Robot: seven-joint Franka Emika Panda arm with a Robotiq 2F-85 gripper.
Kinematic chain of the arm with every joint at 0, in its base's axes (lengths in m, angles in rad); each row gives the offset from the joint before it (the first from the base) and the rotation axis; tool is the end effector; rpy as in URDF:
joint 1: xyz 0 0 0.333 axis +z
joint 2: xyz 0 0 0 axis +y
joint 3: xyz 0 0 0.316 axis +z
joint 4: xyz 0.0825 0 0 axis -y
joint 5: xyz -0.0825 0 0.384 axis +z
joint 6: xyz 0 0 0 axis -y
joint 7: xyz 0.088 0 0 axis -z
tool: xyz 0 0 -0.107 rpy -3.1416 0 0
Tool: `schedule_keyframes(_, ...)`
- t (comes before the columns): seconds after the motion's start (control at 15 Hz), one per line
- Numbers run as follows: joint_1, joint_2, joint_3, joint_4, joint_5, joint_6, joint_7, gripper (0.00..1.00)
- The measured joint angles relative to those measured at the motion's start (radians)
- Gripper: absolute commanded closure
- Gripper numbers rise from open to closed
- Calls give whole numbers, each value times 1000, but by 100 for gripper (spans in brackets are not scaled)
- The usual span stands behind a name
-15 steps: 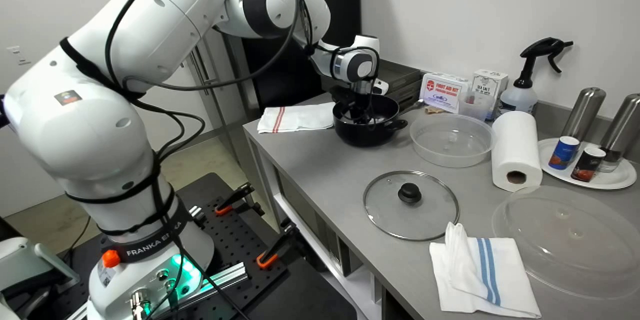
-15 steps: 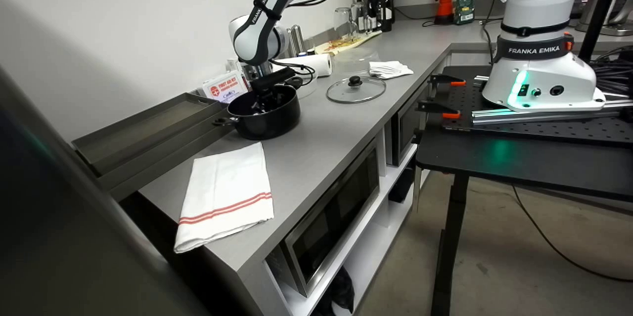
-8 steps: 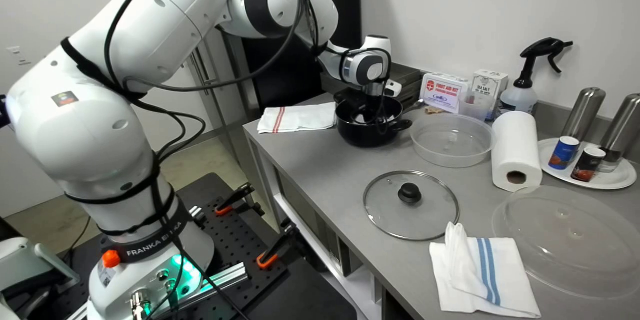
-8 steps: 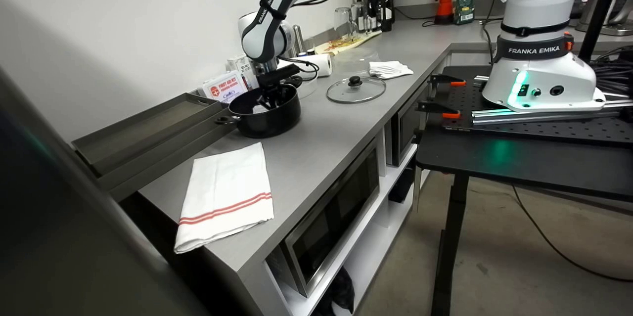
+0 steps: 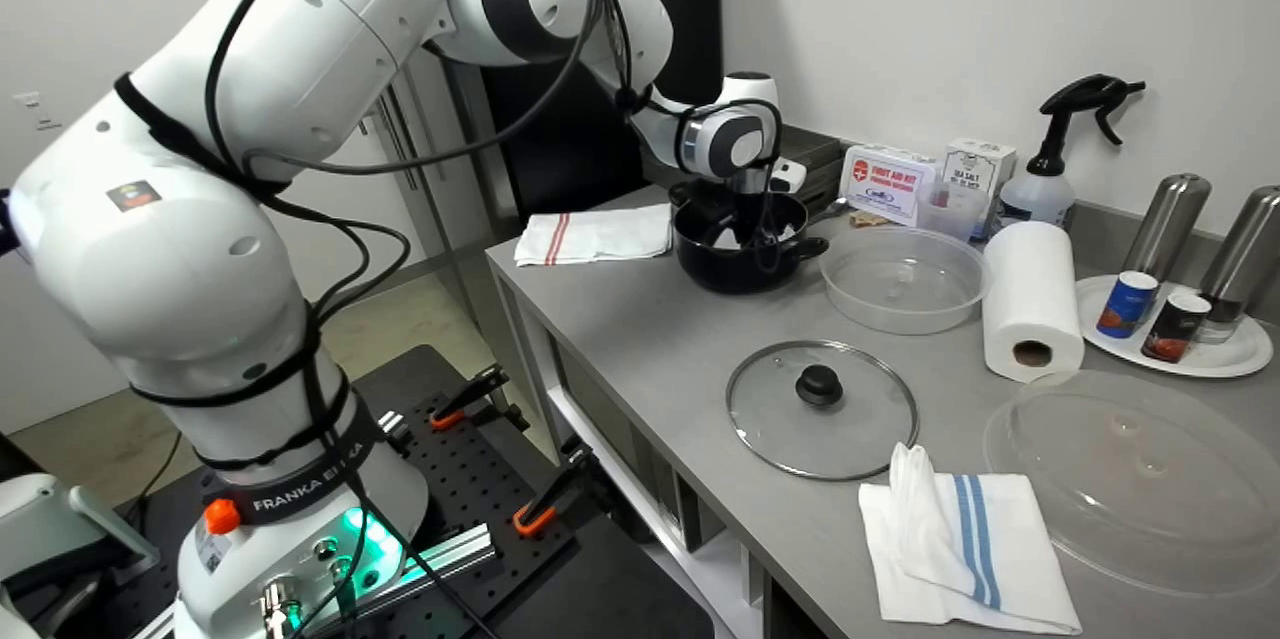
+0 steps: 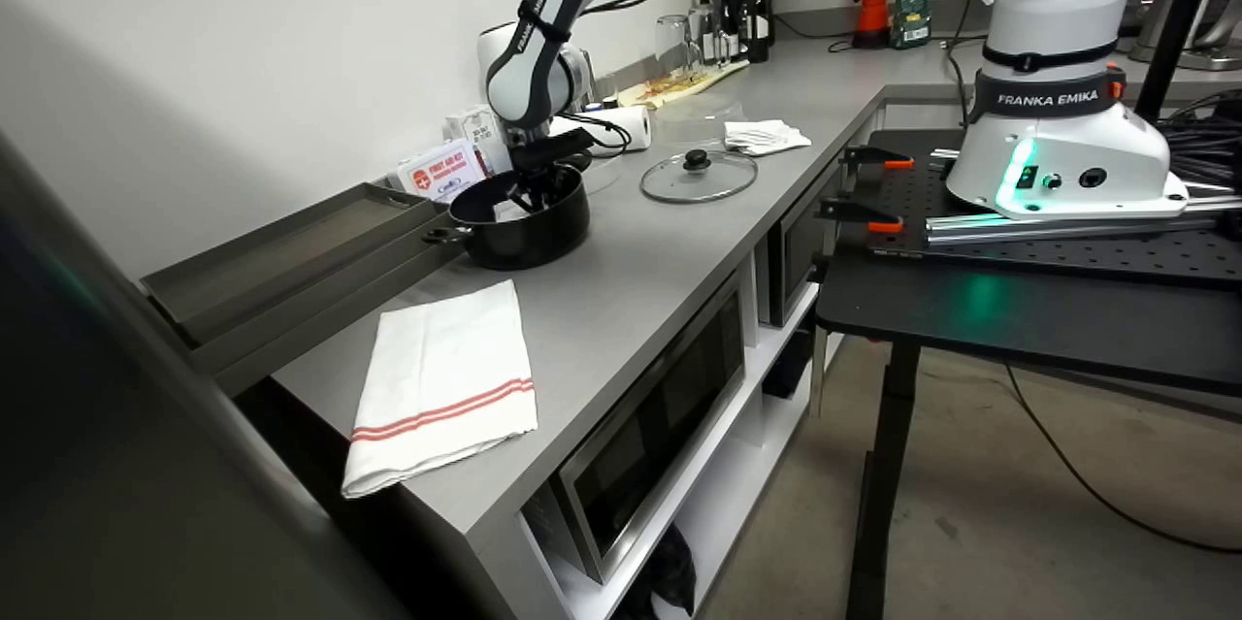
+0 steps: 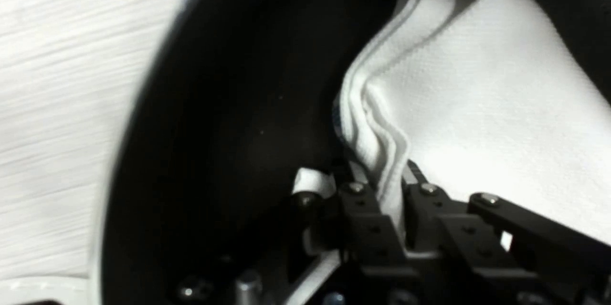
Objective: Pick up the cloth from the counter and wipe the pot
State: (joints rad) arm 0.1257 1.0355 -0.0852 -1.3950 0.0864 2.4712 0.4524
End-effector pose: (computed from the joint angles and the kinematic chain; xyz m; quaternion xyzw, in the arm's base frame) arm 0.7188 0.0407 0.0846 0.9761 -0.2158 0.0239 0.0028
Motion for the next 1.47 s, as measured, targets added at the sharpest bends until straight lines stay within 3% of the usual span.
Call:
schedule_keyframes(0.87, 69, -51, 34, -100, -1, 44, -21, 96)
schedule_keyframes(1.47, 53, -83, -47, -161, -1, 119, 10, 96)
